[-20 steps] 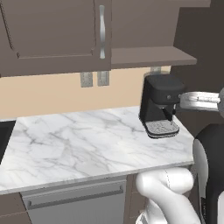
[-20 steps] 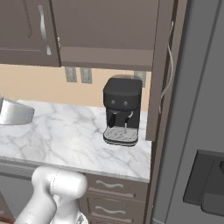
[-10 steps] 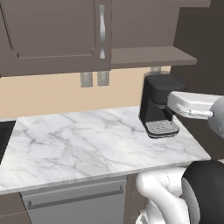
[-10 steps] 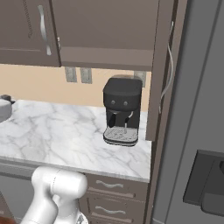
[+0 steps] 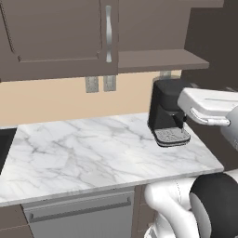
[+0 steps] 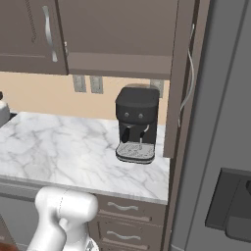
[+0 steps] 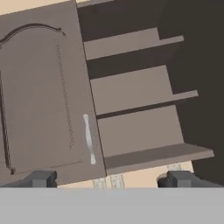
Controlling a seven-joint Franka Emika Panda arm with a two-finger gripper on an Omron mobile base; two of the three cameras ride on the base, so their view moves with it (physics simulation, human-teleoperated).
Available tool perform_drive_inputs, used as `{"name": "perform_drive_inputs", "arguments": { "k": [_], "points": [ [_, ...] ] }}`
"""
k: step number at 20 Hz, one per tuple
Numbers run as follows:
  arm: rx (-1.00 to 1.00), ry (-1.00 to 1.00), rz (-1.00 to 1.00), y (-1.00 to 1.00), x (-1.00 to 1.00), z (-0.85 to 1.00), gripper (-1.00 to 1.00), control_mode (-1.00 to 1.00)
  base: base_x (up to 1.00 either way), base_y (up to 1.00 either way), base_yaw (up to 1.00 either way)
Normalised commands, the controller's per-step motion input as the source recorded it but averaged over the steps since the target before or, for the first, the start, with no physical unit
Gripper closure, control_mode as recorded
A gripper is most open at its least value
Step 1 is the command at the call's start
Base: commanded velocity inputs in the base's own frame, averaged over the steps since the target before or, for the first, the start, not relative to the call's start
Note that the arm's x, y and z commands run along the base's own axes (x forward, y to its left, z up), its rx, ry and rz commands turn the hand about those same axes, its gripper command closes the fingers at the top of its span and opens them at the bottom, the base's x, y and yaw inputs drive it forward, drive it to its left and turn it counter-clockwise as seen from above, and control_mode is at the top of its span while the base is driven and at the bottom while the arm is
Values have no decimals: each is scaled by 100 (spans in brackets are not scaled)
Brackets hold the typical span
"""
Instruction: Open the cabinet, pick the kettle from the cabinet, and place it in the sink.
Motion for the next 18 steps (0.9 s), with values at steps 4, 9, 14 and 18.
{"name": "perform_drive_inputs", "arguments": {
  "k": [4, 9, 14, 18],
  "points": [
    [-4, -13, 9, 22, 33, 0, -100, -100, 0, 0, 0],
    [-8, -10, 2, 25, 29, 0, -100, -100, 0, 0, 0],
    [-10, -5, 0, 8, 31, 0, -100, -100, 0, 0, 0],
    [-5, -1, 0, 1, 36, 0, -100, -100, 0, 0, 0]
  ]
}}
